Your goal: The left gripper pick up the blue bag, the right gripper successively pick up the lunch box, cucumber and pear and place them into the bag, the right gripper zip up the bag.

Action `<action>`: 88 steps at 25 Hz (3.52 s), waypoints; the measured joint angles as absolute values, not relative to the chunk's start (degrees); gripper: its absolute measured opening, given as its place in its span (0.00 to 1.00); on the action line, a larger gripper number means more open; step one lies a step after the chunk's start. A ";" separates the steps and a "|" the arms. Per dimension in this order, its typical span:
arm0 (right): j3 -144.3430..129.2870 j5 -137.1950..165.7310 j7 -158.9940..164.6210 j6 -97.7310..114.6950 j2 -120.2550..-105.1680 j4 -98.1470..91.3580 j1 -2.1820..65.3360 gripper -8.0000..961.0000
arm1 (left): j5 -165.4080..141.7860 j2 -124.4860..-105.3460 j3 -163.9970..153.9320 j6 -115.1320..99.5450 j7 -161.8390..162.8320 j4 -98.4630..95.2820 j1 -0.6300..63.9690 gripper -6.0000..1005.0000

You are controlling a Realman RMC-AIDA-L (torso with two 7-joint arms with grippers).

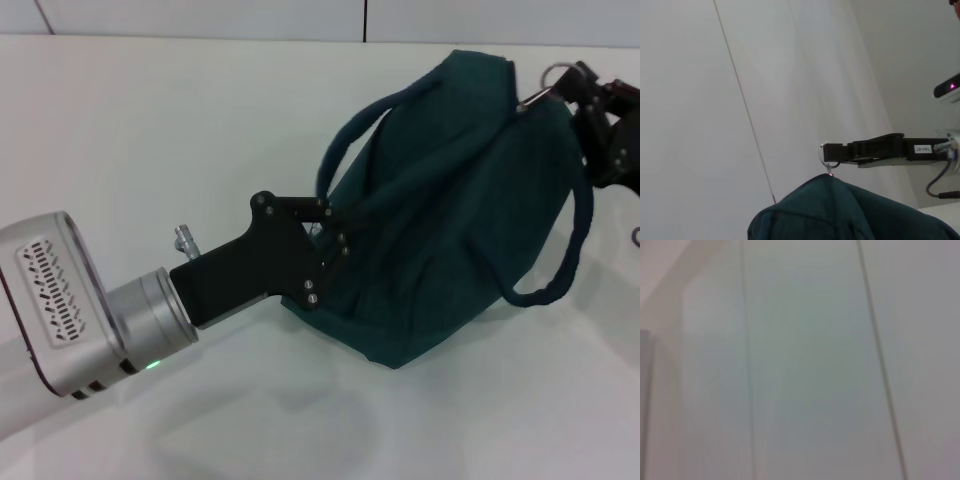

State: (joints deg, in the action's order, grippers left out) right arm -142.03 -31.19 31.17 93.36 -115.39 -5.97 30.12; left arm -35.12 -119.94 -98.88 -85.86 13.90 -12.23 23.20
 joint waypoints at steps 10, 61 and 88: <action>-138.08 -30.80 30.33 90.78 -115.82 -6.86 29.49 0.04 | -38.65 -119.92 -98.86 -87.63 13.84 -12.19 22.91 0.06; -138.20 -27.58 26.10 93.30 -115.47 -8.96 28.41 0.06 | -53.11 -119.46 -95.24 -69.12 57.99 -30.24 34.99 0.20; -136.32 -27.34 33.43 90.97 -115.22 -4.72 28.30 0.06 | -58.43 -116.91 -87.85 -77.87 46.10 -31.22 26.57 0.05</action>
State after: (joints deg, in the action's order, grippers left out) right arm -136.32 -27.34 33.43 90.97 -115.22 -4.72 28.30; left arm -58.43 -116.91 -87.85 -77.87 46.10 -31.22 26.57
